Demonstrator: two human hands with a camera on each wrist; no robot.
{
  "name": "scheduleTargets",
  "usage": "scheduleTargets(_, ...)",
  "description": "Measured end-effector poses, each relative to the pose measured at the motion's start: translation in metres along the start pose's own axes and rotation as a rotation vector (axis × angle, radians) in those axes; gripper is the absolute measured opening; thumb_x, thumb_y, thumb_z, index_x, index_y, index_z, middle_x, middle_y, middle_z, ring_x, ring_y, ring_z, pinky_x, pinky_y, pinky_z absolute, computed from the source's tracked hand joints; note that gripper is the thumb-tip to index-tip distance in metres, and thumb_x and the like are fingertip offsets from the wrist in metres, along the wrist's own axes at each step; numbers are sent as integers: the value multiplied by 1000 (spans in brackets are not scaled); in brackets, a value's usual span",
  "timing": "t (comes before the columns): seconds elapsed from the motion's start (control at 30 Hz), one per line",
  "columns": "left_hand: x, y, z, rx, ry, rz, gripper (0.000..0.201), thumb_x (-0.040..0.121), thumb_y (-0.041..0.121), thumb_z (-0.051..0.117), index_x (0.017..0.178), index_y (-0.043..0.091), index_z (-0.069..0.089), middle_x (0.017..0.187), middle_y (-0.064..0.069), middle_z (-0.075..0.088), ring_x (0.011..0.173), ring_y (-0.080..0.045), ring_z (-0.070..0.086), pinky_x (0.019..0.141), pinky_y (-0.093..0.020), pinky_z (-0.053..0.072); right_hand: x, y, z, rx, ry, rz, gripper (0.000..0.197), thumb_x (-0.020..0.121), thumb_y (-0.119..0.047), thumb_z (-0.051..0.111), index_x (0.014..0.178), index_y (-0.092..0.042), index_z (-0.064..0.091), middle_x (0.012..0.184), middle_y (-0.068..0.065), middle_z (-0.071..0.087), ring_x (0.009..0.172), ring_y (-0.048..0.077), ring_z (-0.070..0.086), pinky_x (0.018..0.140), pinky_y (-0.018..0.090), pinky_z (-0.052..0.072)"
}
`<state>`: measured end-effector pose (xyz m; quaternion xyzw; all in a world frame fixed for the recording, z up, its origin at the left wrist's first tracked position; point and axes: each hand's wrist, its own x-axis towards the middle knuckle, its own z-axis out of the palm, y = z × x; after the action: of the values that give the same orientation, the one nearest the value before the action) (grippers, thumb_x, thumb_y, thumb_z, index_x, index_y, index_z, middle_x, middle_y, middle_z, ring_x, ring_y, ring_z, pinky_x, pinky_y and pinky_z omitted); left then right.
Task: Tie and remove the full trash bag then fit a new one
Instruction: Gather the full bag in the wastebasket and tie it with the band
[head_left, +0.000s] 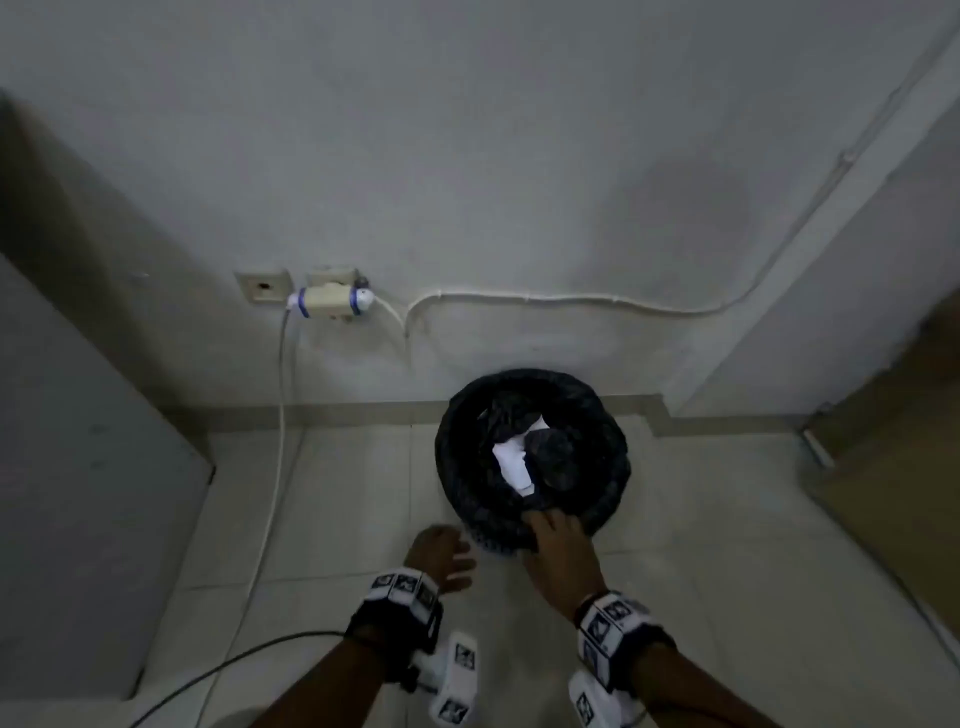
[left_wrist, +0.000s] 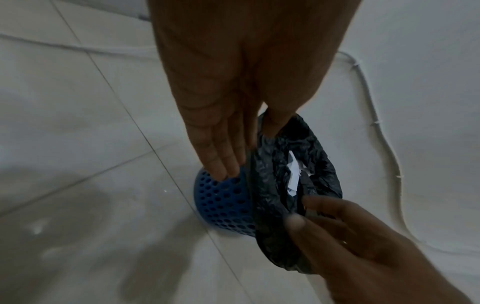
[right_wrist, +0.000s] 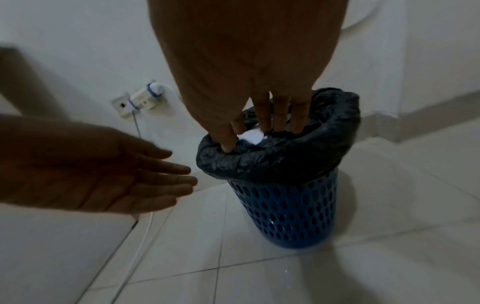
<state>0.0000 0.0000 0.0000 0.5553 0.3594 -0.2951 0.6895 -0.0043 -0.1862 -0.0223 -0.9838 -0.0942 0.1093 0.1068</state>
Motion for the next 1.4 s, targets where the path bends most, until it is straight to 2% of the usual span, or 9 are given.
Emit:
scheduleTargets(0.1, 49, -15, 16, -154, 12, 129, 25, 100, 29, 47, 106, 7, 57, 105, -13, 61, 93, -33, 60, 73, -40, 56, 24, 2, 32, -87, 95, -9, 53, 46, -35, 89, 94, -25, 68, 83, 2, 63, 78, 30, 61, 52, 39, 51)
scheduleTargets(0.27, 78, -41, 31, -384, 3, 284, 31, 99, 17, 51, 115, -9, 58, 106, -27, 64, 78, -30, 63, 54, -30, 58, 26, 8, 47, -15, 258, -4, 25, 87, -27, 63, 112, -26, 64, 105, 1, 62, 103, 31, 46, 80, 40, 41)
scheduleTargets(0.47, 69, -43, 23, -439, -19, 219, 23, 93, 20, 59, 98, -2, 64, 103, -24, 66, 83, -32, 63, 65, -36, 58, 21, 11, 50, 67, 276, -57, 36, 92, -32, 57, 127, -21, 57, 116, 8, 54, 112, 31, 43, 92, 42, 45)
scheduleTargets(0.67, 61, -43, 21, -609, -177, 242, 36, 94, 25, 58, 118, -1, 59, 109, -23, 68, 83, -31, 71, 63, -34, 59, 4, 14, 61, -75, 282, -186, 61, 65, -52, 68, 110, -17, 47, 104, 6, 48, 88, 25, 50, 63, 34, 47)
scheduleTargets(0.9, 55, -32, 27, -609, -385, 290, 35, 92, 28, 62, 117, 4, 63, 113, -19, 69, 96, -26, 67, 86, -34, 57, 18, 13, 57, -170, 440, -144, 42, 68, -14, 74, 103, -19, 51, 95, 7, 54, 80, 27, 53, 58, 34, 42)
scheduleTargets(1.07, 60, -30, 27, -294, -179, 474, 23, 94, 11, 49, 109, 2, 63, 100, -14, 68, 89, -25, 65, 86, -40, 54, 14, 22, 36, 7, 454, -166, 18, 73, -14, 57, 90, -17, 58, 79, 2, 59, 69, 24, 57, 53, 34, 44)
scheduleTargets(1.17, 66, -32, 27, 96, -45, 709, 22, 91, -1, 46, 101, 2, 65, 98, -13, 67, 81, -17, 63, 71, -29, 53, 20, 28, 17, 237, 455, -121, 14, 85, -12, 53, 97, -13, 60, 83, 5, 64, 74, 23, 59, 61, 36, 48)
scheduleTargets(1.27, 65, -35, 33, 463, -152, 900, 15, 90, 6, 57, 96, 11, 69, 99, -2, 72, 87, -8, 66, 79, -23, 49, 21, 24, 12, 376, 364, -149, 18, 92, -14, 48, 109, -19, 50, 86, 3, 63, 76, 21, 59, 66, 38, 48)
scheduleTargets(1.4, 65, -31, 48, 792, -167, 1113, 27, 90, 17, 58, 115, 21, 66, 113, 8, 68, 103, -3, 61, 87, -10, 43, 18, 25, 14, 477, 322, -167, 21, 94, -19, 48, 113, -26, 46, 99, -2, 61, 86, 14, 59, 74, 33, 50)
